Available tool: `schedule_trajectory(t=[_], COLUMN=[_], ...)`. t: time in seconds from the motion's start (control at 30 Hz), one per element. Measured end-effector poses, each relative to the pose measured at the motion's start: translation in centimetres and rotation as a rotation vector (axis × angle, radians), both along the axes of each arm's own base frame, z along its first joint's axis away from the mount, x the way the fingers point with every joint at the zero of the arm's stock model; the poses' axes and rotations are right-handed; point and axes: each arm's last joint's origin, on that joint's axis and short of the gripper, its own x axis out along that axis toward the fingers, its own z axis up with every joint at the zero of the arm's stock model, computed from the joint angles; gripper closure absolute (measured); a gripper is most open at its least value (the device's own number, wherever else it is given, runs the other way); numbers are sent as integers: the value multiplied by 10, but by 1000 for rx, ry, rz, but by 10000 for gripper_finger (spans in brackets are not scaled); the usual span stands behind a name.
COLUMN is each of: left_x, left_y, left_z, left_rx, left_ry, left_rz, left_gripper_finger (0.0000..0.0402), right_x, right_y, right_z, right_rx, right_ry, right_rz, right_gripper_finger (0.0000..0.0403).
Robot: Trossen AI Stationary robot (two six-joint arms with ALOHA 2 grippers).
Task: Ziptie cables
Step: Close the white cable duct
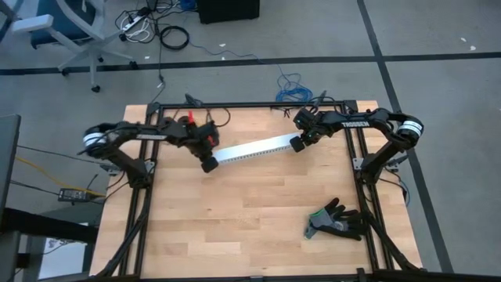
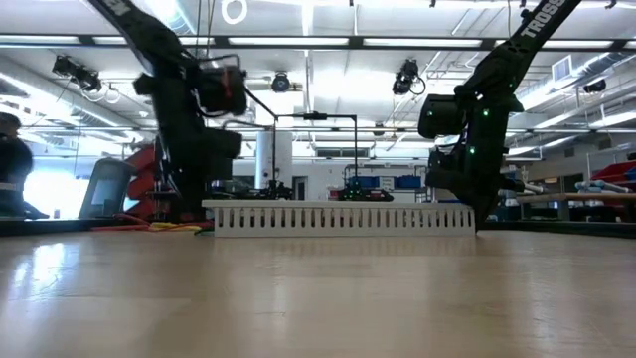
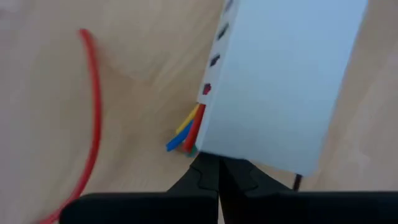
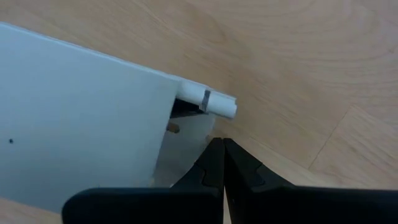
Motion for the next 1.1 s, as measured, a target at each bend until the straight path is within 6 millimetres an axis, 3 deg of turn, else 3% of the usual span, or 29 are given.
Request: schedule_trajectory(t=[0.17, 0.47, 0.57, 0.83, 1.1], left_x=[15, -2, 0, 17, 1], left_y=[7, 2, 2, 6, 3], left_z=[-7, 11, 17, 10, 6], left_rx=[-5, 24, 11, -34, -3], left_ry=[131, 215, 159, 13, 237], left_rz=[-20, 29, 49, -34, 82], left_gripper_finger=[401, 401, 401, 401, 401], right_x=[0, 0, 1, 0, 0], right_y=[0, 1, 1, 2, 2], right_z=[0, 0, 0, 0, 0], right_rx=[0, 1, -1, 3, 3], right_ry=[1, 5, 6, 13, 16], right_rz=[1, 10, 13, 6, 8], right_gripper_finger=[403, 403, 403, 403, 403])
